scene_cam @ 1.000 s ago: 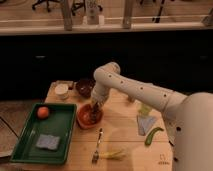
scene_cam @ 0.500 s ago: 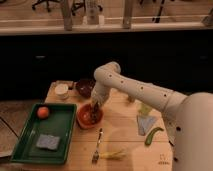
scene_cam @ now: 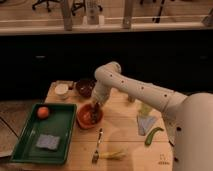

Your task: Place grapes in red bowl

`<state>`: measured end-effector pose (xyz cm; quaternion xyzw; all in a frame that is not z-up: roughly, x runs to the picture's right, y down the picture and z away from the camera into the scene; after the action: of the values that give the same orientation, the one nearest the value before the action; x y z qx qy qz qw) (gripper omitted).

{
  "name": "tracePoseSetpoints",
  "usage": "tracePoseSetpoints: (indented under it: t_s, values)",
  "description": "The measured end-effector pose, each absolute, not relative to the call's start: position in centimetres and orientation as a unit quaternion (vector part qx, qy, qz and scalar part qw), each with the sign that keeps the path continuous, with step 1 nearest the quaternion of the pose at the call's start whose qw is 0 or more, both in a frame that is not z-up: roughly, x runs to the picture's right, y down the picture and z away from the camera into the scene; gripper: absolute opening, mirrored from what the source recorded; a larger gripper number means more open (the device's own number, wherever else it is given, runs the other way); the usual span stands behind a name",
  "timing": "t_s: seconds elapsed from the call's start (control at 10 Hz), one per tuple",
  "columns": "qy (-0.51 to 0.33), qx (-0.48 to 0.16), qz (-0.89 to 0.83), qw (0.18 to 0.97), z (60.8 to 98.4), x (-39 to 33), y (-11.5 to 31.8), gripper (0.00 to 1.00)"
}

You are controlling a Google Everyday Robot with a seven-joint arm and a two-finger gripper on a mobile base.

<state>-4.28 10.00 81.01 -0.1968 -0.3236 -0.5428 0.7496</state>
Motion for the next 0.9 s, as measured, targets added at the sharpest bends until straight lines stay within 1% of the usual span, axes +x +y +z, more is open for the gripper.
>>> tracePoseSetpoints:
  t_s: [0.1, 0.3, 0.9]
  values:
    - [-0.324, -0.196, -0.544, 0.749, 81.02, -4.28, 10.0, 0.2]
    - [-0.325, -0.196, -0.545, 0.747, 81.01, -4.25, 10.0, 0.15]
    - [-0.328, -0.194, -0.549, 0.744, 81.04, -4.1, 10.02, 0.14]
